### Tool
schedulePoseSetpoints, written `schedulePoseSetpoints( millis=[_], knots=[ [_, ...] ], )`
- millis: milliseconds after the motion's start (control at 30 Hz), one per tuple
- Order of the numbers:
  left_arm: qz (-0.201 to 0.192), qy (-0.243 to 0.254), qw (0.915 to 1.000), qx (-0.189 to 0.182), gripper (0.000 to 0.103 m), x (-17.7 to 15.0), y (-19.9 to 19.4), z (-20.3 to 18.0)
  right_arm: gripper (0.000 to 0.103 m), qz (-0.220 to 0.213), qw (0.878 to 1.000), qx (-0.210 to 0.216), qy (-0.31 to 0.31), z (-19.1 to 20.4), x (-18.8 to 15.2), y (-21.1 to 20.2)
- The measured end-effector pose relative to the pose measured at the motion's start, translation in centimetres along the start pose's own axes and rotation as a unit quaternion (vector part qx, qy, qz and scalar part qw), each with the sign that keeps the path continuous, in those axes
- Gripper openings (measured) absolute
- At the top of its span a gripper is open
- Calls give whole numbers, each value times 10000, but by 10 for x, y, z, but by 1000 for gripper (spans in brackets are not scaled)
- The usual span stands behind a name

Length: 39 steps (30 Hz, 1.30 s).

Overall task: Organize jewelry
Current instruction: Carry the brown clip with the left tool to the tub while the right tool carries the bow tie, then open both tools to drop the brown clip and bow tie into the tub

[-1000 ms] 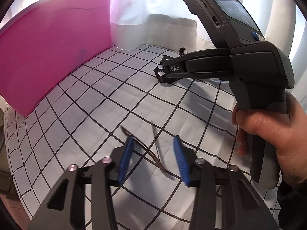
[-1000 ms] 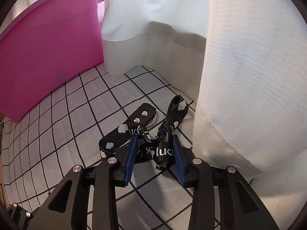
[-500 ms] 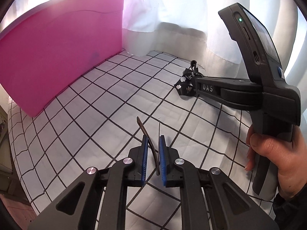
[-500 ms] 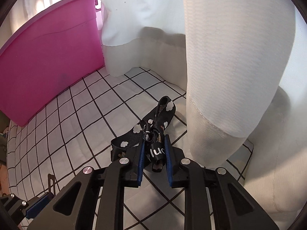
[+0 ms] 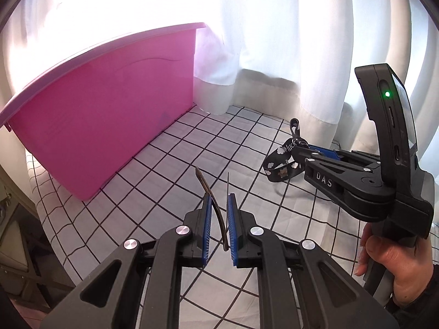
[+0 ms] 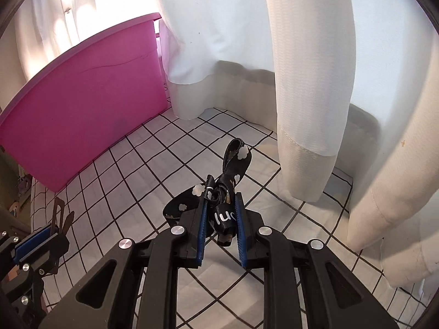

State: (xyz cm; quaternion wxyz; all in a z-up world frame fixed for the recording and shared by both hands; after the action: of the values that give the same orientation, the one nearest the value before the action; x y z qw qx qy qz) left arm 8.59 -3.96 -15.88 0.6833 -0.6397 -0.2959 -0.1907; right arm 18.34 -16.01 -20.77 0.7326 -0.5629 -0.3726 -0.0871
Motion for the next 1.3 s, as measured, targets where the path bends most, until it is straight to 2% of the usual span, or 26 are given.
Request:
schedulePoseSetpoints(
  millis=[200,500,800,1000,1133,1300],
  knots=[
    [-180,128,9996,-187,12,21,-25,22,18,-176,9995,-130,207,20,7,-38],
    [-662,193,9965,-473,12,72,-69,66,18,-559,9975,-338,256,68,40,-95],
    [-1168,-50,9916,-557,12,135,-100,138,18,-1135,9932,-252,65,140,113,-123],
    [-1389,-73,9901,-179,12,168,-91,198,18,-1419,9899,-16,-69,190,161,-107],
    [-1343,-93,9909,59,12,180,-76,231,18,-1336,9908,109,-197,217,181,-81],
    [-1088,-80,9939,161,13,179,-45,257,18,-1023,9938,89,-415,239,191,-44]
  ],
)
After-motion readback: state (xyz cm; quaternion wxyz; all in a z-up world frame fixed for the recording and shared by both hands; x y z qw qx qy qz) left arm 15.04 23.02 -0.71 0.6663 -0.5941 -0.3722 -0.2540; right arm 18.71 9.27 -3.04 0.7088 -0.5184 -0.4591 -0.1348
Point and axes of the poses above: each gripper's, at about its wrist camera, not at the fingertips, and y roughly the way its jaws point, z to its left, x to its top, the point moved 8 cm from there along y, roughly the way its jaws point, and after that the axes turned 3 degrees about x, right-handed, at the moved point
